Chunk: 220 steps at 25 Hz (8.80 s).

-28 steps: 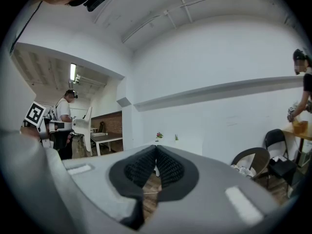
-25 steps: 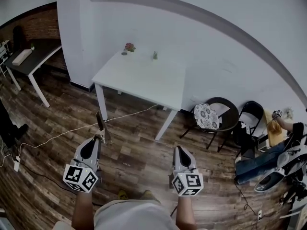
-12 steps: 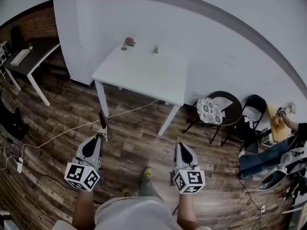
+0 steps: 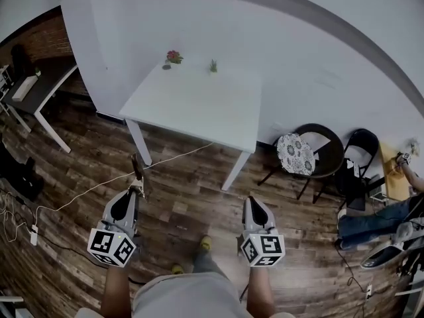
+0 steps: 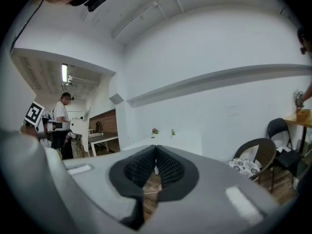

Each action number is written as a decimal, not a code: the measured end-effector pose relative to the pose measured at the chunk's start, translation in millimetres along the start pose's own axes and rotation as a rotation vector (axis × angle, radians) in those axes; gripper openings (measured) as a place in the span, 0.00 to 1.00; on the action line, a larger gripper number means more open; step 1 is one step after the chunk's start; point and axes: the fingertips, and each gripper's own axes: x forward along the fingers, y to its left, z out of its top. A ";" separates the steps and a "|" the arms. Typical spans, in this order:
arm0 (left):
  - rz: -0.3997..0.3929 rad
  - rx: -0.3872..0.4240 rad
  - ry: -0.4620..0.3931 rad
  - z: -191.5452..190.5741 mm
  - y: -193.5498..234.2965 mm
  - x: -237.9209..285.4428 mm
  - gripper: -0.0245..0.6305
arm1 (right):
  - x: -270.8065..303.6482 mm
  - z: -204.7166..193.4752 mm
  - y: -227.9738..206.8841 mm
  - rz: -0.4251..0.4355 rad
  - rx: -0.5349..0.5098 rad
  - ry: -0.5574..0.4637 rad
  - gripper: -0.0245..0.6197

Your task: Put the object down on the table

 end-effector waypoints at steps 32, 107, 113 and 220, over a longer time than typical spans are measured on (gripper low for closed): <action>0.107 0.097 0.025 19.1 1.5 224.2 0.05 | 171.8 33.0 -158.3 0.013 0.127 -0.094 0.04; -0.138 0.226 0.137 26.3 169.1 607.8 0.05 | 562.9 95.8 -178.8 -0.035 0.137 -0.081 0.04; -0.153 0.292 0.169 19.6 163.6 629.0 0.05 | 570.8 93.1 -190.2 -0.032 0.145 -0.075 0.04; -0.544 1.110 0.893 -259.4 144.3 718.6 0.19 | 609.9 71.3 -214.4 -0.008 0.088 0.059 0.04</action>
